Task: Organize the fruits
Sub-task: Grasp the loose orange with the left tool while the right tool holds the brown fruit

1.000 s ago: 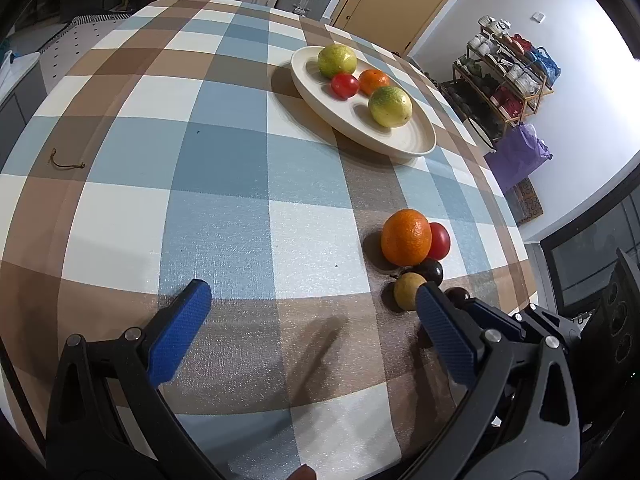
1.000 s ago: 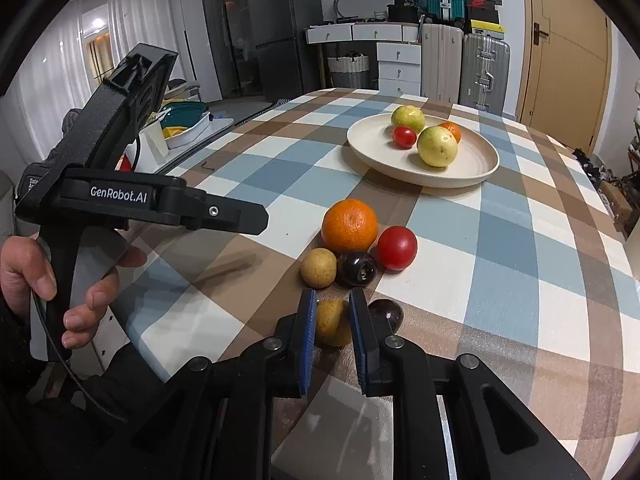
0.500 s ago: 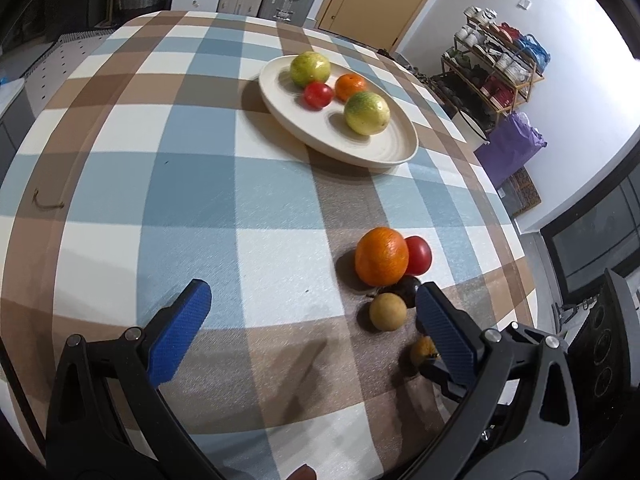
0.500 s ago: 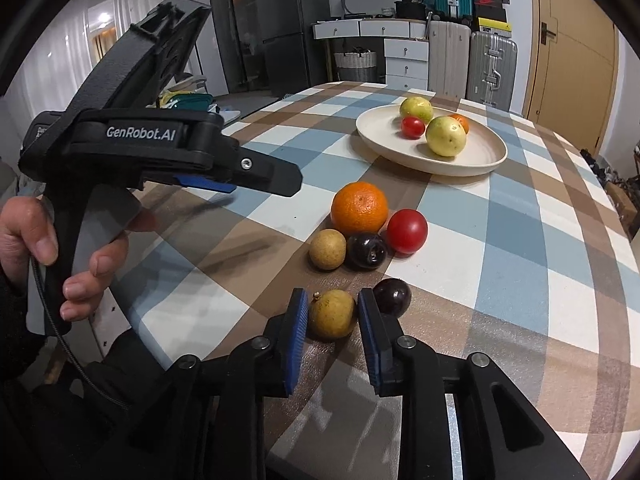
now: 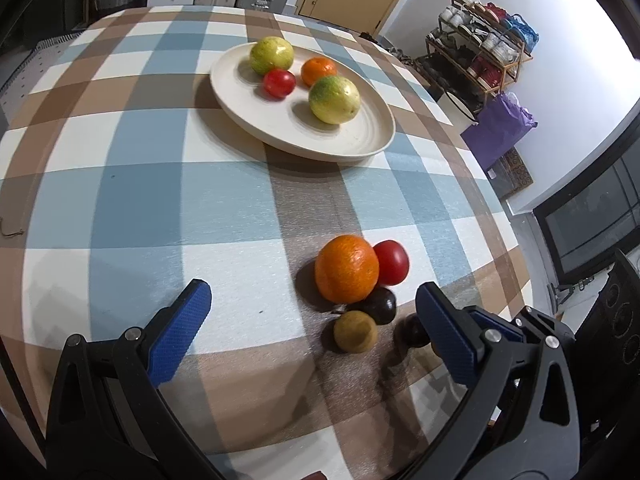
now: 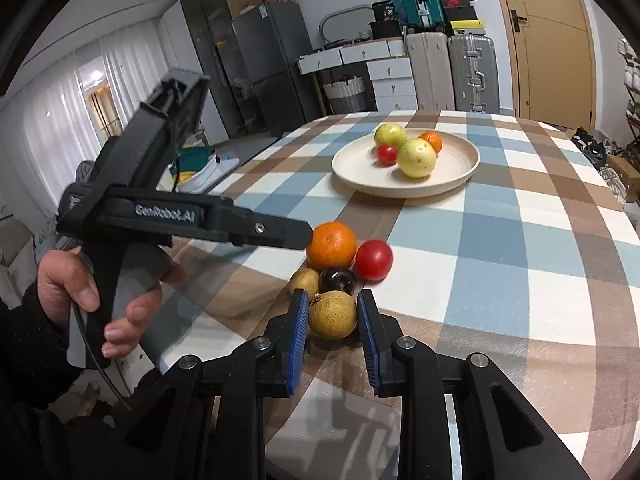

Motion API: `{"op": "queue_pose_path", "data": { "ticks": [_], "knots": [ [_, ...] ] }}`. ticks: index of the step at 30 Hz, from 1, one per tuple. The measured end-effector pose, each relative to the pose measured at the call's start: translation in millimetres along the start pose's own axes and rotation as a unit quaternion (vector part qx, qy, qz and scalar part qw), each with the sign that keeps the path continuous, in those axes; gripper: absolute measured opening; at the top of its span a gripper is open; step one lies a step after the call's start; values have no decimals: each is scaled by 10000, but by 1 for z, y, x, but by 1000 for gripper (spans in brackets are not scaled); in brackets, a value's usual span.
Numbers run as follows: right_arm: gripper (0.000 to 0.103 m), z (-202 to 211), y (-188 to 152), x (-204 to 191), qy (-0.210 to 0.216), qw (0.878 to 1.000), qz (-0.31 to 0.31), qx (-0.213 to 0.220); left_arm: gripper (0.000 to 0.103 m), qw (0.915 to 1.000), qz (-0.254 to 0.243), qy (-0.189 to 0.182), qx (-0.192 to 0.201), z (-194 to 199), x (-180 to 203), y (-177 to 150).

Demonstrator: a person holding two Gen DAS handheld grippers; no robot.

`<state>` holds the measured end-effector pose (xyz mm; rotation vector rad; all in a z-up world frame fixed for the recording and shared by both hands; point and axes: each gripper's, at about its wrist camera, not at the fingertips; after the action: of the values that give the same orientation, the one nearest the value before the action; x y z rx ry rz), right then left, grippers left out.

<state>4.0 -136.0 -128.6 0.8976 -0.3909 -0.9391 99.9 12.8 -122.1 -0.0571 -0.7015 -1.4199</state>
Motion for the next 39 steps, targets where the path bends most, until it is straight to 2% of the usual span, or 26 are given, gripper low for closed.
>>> {"op": "queue_pose_path", "data": {
  "ticks": [11, 17, 19, 21, 23, 30, 39],
  "knots": [
    [25, 12, 1, 22, -52, 9994, -255, 233, 99, 9999, -77, -38, -93, -15, 15, 7],
    [25, 16, -1, 30, -62, 9989, -365, 270, 75, 9998, -130, -57, -141, -18, 16, 7],
    [25, 17, -2, 33, -60, 9988, -401, 285, 63, 9997, -119, -121, -175, -19, 15, 7],
    [25, 18, -2, 33, -68, 9988, -406, 282, 44, 9996, -125, -154, -202, -19, 13, 7],
    [25, 18, -2, 33, -54, 9988, -395, 283, 35, 9991, -120, -312, -278, -20, 12, 7],
    [25, 18, -2, 32, -56, 9987, -408, 285, 33, 9989, -98, -398, -223, -19, 9, 8],
    [25, 15, 6, 43, 26, 9978, -559, 341, 32, 9991, 15, -416, 72, -2, 2, 20]
  ]
}}
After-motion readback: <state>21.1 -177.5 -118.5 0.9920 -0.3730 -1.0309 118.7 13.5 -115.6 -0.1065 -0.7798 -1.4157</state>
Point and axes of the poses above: each gripper's, at about its wrist camera, not at the fingertips, and z roughly against the way its jaws point, x to its right, y to its top, and after that the axes turned 13 degrees about z, right-handed
